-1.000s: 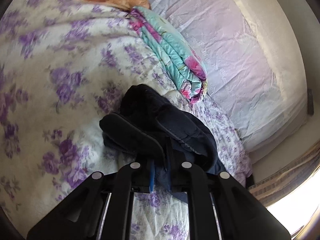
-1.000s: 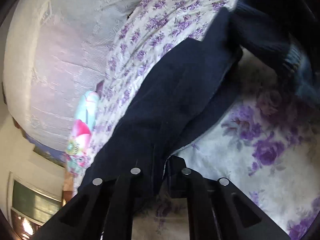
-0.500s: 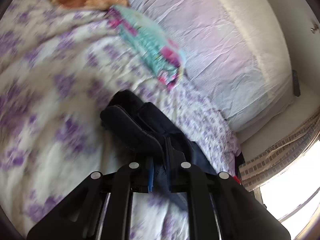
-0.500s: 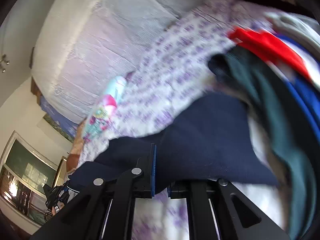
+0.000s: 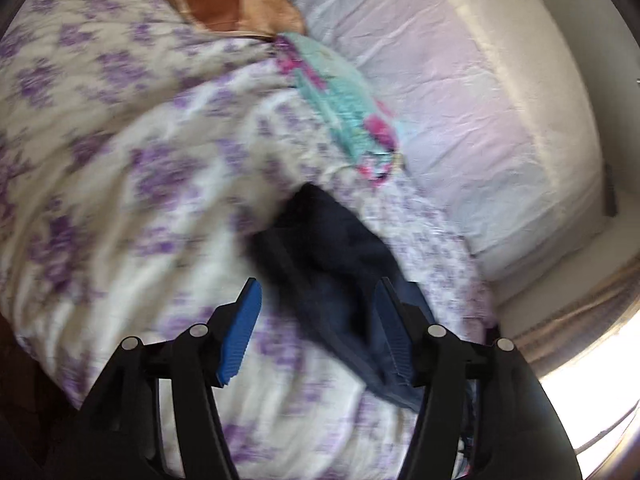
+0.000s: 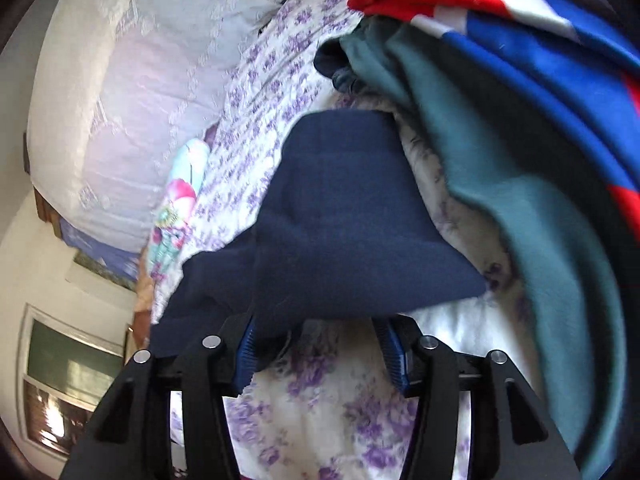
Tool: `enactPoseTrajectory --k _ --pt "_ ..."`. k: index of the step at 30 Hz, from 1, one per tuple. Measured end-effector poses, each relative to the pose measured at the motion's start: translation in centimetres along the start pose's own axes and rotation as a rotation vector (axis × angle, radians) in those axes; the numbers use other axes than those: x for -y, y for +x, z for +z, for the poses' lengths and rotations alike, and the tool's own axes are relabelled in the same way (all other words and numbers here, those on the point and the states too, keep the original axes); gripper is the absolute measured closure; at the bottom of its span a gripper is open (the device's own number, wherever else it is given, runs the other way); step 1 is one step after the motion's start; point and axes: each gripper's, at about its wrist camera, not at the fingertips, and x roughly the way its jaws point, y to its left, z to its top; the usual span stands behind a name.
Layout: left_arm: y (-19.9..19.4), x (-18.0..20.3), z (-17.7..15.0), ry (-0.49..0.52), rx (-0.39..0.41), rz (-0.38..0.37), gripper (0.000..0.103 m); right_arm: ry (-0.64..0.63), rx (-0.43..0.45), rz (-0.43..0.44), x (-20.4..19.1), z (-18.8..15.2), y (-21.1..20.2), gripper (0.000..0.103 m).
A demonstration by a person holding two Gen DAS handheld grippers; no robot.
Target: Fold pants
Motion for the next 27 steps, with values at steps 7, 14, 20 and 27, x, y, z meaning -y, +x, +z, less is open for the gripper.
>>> enactPoseTrajectory --k 7,14,20,27 --pt "6.4 3.7 -0.4 -0.037 -0.139 -0.06 0.046 -0.048 0.068 0.001 -1.5 -0.8 -3.1 0.042" --pt "10.9 3.3 0.1 -0.077 -0.175 0.025 0.047 -0.075 0.134 0.017 -1.4 -0.7 -6.2 0.041" --pt "10.2 3.7 0.7 -0.023 -0.118 0.043 0.088 -0.08 0.131 0.017 -1.3 -0.8 -5.7 0.041" --pt "9.7 3.9 0.8 -0.039 -0.11 -0.005 0.089 -0.032 0.136 0.022 -0.3 -0.8 -6.0 0.041"
